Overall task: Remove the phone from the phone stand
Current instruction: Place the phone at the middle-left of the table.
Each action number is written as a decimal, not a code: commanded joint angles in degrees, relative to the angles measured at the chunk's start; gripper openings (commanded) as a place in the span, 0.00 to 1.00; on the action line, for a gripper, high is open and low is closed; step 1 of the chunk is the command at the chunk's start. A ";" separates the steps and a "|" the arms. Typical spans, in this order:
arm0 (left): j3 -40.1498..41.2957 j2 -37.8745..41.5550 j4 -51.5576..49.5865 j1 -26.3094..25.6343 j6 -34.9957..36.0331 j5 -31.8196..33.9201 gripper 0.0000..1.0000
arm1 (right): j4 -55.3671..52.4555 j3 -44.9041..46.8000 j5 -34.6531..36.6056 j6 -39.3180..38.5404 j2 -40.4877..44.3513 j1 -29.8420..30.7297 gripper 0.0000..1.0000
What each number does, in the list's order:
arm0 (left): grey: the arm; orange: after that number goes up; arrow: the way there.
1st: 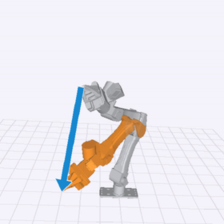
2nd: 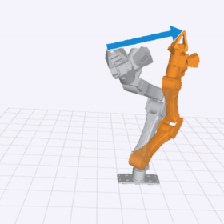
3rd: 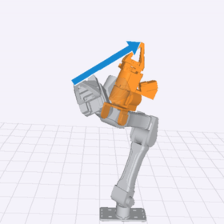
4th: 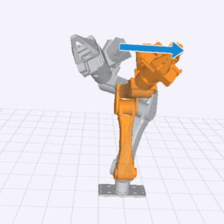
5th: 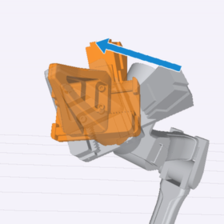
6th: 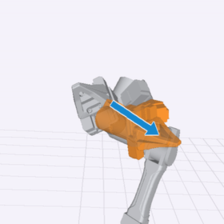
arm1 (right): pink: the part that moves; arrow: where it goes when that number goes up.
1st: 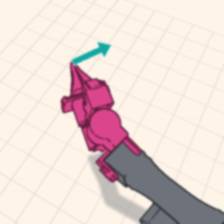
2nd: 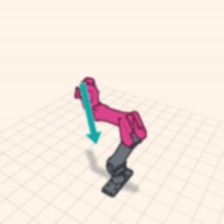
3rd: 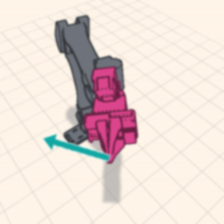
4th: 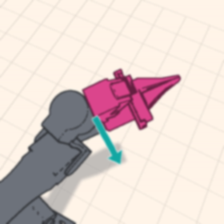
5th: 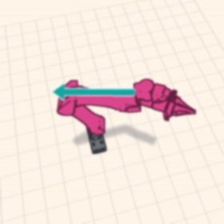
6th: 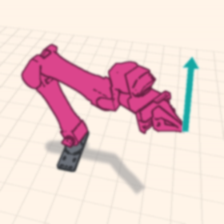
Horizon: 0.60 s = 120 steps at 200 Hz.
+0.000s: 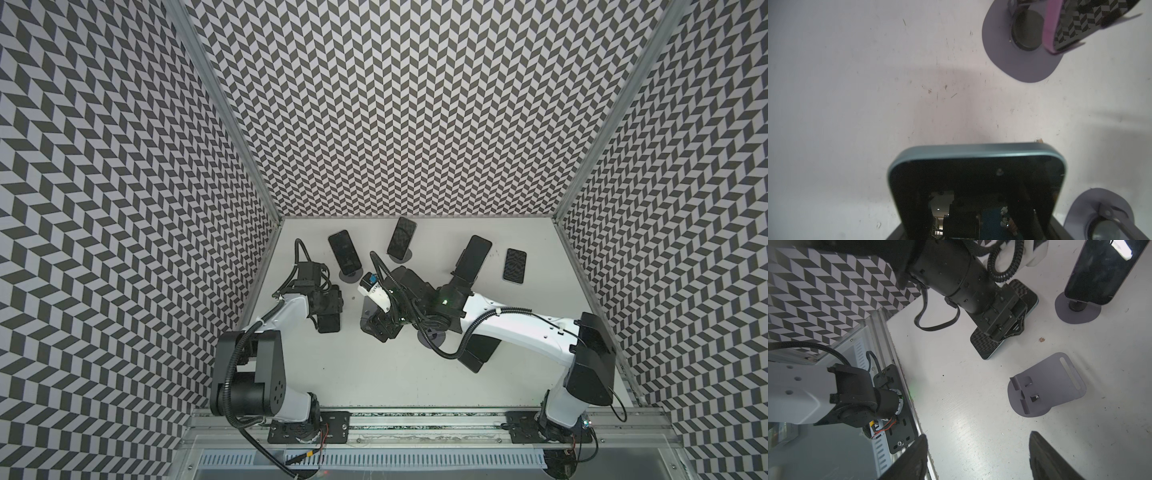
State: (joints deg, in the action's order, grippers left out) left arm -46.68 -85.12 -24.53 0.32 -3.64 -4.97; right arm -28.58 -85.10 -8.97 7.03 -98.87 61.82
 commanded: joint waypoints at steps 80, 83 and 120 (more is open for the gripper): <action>-6.36 -6.13 -2.54 4.13 2.94 3.73 0.62 | 2.12 0.68 1.76 -1.99 4.62 0.93 0.75; -6.38 -6.23 -2.61 4.26 2.86 3.88 0.62 | 2.06 0.72 1.83 -2.00 4.70 0.93 0.75; -6.33 -7.45 -2.70 4.96 2.94 3.92 0.62 | 1.95 1.75 2.50 -1.97 5.76 0.98 0.75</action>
State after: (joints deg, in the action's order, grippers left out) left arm -51.05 -91.98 -26.81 4.69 -1.76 -1.76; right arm -28.25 -84.68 -7.66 5.69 -95.35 62.41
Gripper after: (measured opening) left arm 0.713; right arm 0.747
